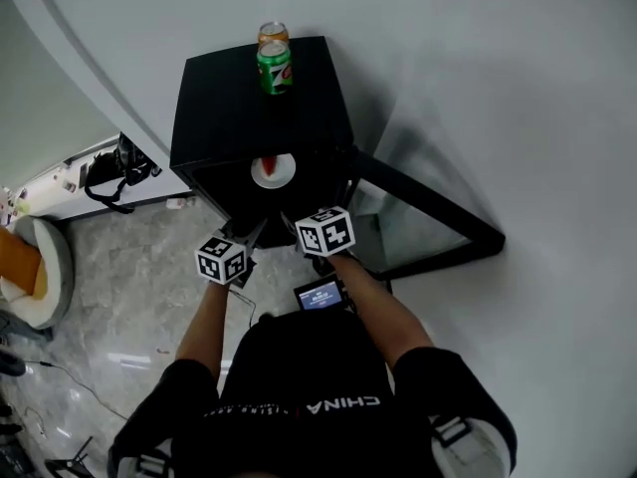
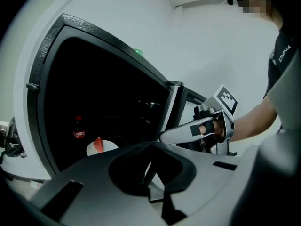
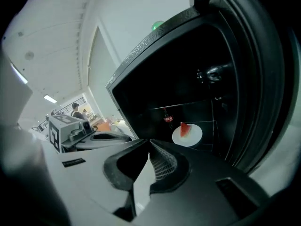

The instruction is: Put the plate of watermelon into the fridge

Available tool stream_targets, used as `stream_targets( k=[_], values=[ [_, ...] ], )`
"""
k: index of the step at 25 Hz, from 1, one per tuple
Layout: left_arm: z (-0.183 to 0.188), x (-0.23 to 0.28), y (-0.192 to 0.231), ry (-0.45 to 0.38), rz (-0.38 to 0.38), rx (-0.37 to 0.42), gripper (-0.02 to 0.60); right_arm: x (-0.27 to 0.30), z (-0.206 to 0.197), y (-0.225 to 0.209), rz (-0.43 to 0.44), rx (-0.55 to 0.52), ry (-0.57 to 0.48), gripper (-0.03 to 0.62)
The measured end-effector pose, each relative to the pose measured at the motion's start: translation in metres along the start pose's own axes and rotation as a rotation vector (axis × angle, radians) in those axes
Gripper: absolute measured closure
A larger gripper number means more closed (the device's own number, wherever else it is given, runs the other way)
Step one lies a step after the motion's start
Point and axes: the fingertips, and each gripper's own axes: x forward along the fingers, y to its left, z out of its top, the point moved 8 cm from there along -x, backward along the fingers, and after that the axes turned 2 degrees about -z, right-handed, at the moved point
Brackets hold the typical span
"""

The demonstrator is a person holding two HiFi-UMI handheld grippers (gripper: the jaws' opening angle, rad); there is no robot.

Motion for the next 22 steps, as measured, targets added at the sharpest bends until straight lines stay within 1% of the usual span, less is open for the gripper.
stream_targets(
  k=[2, 3, 6, 7, 9, 13, 14, 16, 19, 20, 22],
  values=[
    [0.001, 0.004, -0.008, 0.024, -0.044, -0.010, 0.568, -0.005, -0.001, -0.001, 0.005, -0.007, 0.001, 0.576],
    [0.002, 0.006, -0.014, 0.044, -0.062, -0.001, 0.568, -0.009, -0.002, -0.001, 0.007, -0.008, 0.005, 0.576],
    [0.006, 0.015, -0.032, 0.122, -0.078, 0.084, 0.568, -0.019, -0.003, -0.006, 0.017, -0.021, 0.022, 0.576],
    [0.008, 0.018, -0.037, 0.133, -0.075, 0.106, 0.568, -0.022, -0.003, -0.009, 0.027, -0.021, 0.025, 0.576],
    [0.010, 0.024, -0.045, 0.132, -0.057, 0.123, 0.568, -0.027, -0.004, -0.015, 0.050, -0.021, 0.026, 0.576],
    [0.002, 0.020, -0.061, 0.092, 0.010, 0.107, 0.568, -0.040, -0.016, -0.020, 0.093, -0.015, 0.019, 0.576],
    [-0.003, 0.017, -0.067, 0.093, 0.022, 0.100, 0.568, -0.044, -0.021, -0.019, 0.102, -0.015, 0.023, 0.576],
    [-0.013, 0.011, -0.079, 0.133, 0.025, 0.110, 0.568, -0.050, -0.030, -0.015, 0.107, -0.033, 0.033, 0.576],
    [-0.026, 0.002, -0.099, 0.220, -0.003, 0.181, 0.568, -0.060, -0.043, -0.003, 0.109, -0.073, 0.048, 0.576],
    [-0.027, -0.002, -0.106, 0.224, -0.007, 0.206, 0.568, -0.064, -0.047, 0.004, 0.111, -0.087, 0.054, 0.576],
    [-0.021, -0.015, -0.120, 0.187, -0.012, 0.242, 0.568, -0.076, -0.053, 0.021, 0.111, -0.119, 0.066, 0.576]
  ],
)
